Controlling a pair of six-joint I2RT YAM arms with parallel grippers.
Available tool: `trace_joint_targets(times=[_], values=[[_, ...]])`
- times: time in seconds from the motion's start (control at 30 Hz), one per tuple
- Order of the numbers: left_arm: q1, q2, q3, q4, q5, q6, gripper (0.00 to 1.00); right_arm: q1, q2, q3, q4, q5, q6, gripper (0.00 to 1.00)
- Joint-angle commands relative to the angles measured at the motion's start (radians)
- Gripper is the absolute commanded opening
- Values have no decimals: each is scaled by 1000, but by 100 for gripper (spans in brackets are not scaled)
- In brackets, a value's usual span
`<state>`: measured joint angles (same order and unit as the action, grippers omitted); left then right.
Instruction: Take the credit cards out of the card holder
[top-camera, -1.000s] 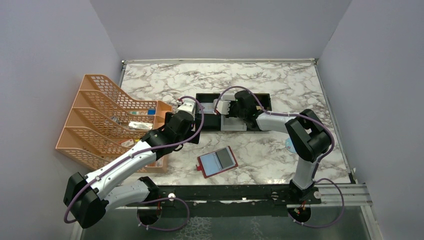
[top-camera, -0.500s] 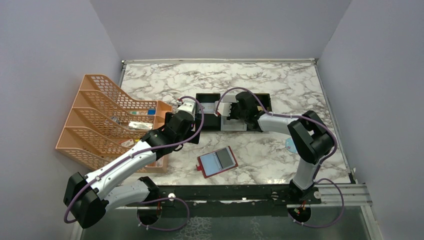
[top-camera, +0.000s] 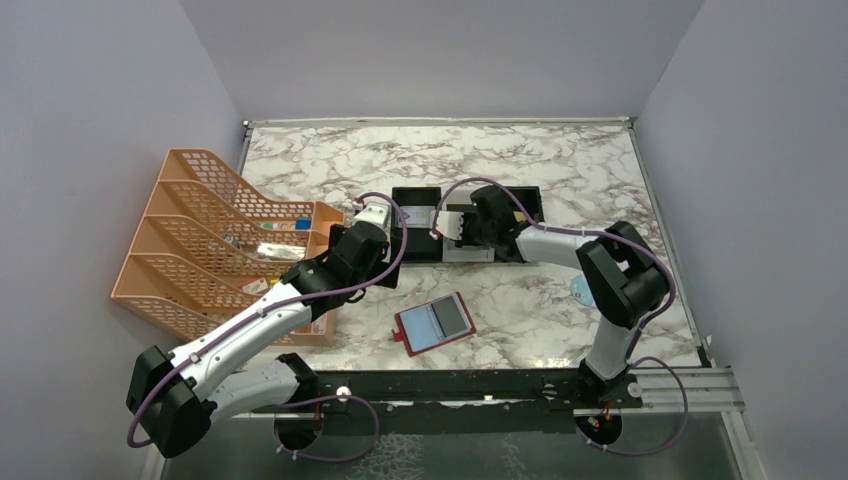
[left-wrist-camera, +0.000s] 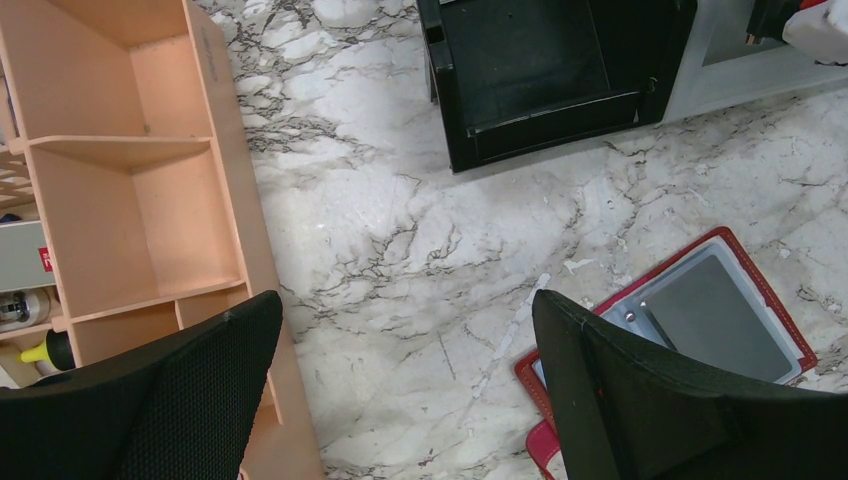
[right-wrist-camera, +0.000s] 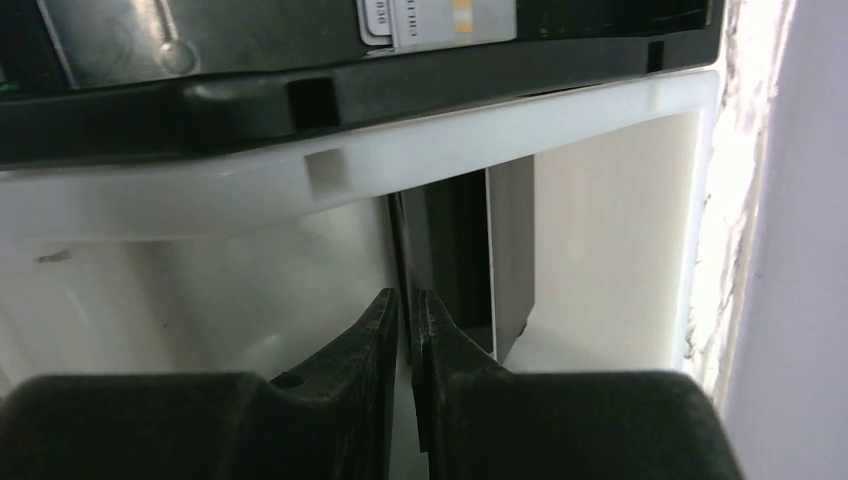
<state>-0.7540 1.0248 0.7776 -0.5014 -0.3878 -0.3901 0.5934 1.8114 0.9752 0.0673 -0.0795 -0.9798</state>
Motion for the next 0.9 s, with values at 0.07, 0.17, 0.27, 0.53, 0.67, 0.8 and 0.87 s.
trace_joint_targets(times=[0.07,0.17,0.27,0.53,0.67,0.8,0.87], values=[[4,-22,19,-13,-11,-4,99,-14,-70,30,-52,-67,61,13],[4,-19,20,-14,-8,-4,99,-16,-97,46,-45,-71,104,15],[4,-16,20,-12,-8,-4,99,-25,-118,53,55,-32,249,18],[4,-5,23,-13,-13,193,100,-38,-41,203,-22,109,828,18],[4,-3,23,-11,3,-14,99,-40,-126,154,-25,92,1010,22],[5,7,12,29,100,-31,99,-40,-274,39,26,-59,1168,26],[5,16,5,61,182,-56,99,-40,-327,-23,30,-142,1217,26]])
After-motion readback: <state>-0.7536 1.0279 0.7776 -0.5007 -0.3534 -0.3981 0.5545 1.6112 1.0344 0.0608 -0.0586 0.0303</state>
